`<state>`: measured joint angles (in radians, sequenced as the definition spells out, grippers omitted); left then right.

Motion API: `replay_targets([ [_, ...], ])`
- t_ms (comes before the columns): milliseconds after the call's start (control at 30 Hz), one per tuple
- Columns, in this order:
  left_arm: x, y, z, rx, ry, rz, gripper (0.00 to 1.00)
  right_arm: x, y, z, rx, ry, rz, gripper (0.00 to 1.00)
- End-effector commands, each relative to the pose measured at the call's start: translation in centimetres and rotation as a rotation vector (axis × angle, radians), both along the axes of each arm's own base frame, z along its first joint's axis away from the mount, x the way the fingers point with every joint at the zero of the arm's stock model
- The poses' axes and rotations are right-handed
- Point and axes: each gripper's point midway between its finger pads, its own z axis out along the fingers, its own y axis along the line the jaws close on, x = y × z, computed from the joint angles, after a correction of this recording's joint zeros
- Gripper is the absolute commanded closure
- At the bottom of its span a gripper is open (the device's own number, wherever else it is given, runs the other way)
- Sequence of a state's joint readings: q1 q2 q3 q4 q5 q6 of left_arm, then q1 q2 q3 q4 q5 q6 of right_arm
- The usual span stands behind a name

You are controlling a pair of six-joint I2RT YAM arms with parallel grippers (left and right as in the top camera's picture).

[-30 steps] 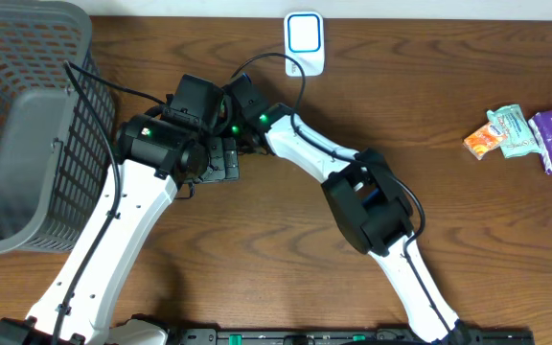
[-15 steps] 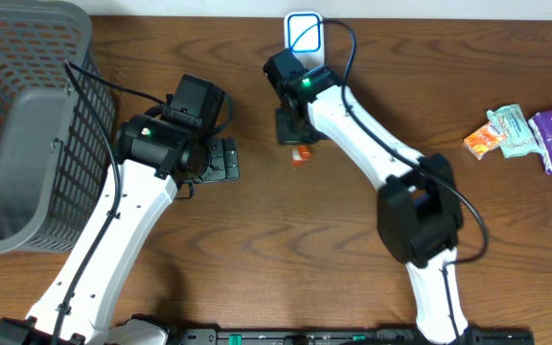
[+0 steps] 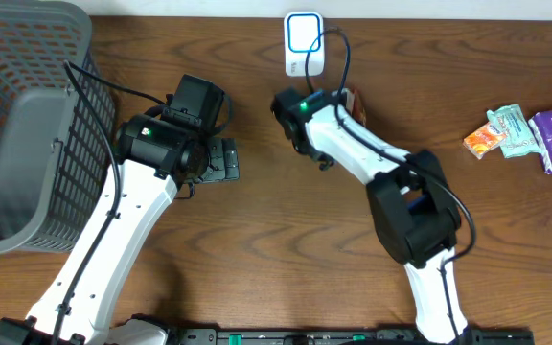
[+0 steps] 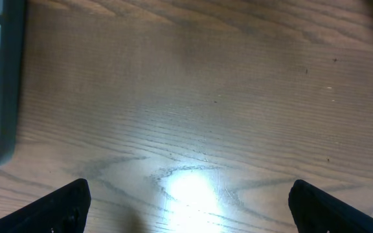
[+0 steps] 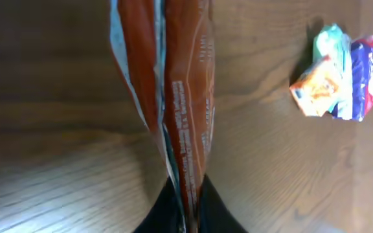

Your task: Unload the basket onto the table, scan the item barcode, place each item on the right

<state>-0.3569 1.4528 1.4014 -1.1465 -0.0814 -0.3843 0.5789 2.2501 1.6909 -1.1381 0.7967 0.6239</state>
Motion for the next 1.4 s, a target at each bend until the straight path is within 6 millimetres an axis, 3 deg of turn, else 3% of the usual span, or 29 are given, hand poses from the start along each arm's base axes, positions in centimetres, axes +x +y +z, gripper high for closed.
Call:
replay_targets([
  [0,0.1,0.2,0.1,0.009,-0.002,-0.009,0.02,-0.3,-0.9,-1.0,-0.057,-0.002,-0.009,0.87],
  [233,0.1,0.2,0.1,0.009,-0.002,-0.009,0.02,-0.8,5.3,-3.3,0.235,0.042,0.012,0.77],
  [400,0.1,0.2,0.1,0.009,-0.002,-0.009,0.02,0.4,7.6,-1.4,0.321,0.032,0.038,0.75],
  [600,0.1,0.2,0.1,0.009,-0.002,-0.009,0.02,2.6,5.6,4.1,0.337,0.009,-0.017,0.73],
  [700,0.1,0.2,0.1,0.009,-0.002,-0.009,0.02,3.1,4.5,5.0,0.398,0.094,0.016,0.64],
  [867,0.1,0.2,0.1,0.009,-0.002,-0.009,0.02,2.4,3.9,3.1,0.655,0.311,0.073,0.55],
  [967,0.1,0.2,0.1,0.009,-0.002,-0.009,0.02,2.1,3.2,2.0,0.836,0.389,0.078,0.55],
  [1067,0.1,0.2,0.1,0.009,-0.002,-0.009,0.02,2.1,2.2,0.7,0.956,0.413,0.062,0.56],
  [1200,0.1,0.2,0.1,0.009,-0.002,-0.009,0.02,1.9,2.5,-1.1,1.176,0.428,0.087,0.57],
  [1367,0.1,0.2,0.1,0.009,-0.002,-0.009,0.02,1.4,2.1,-3.4,1.319,0.411,0.061,0.60],
])
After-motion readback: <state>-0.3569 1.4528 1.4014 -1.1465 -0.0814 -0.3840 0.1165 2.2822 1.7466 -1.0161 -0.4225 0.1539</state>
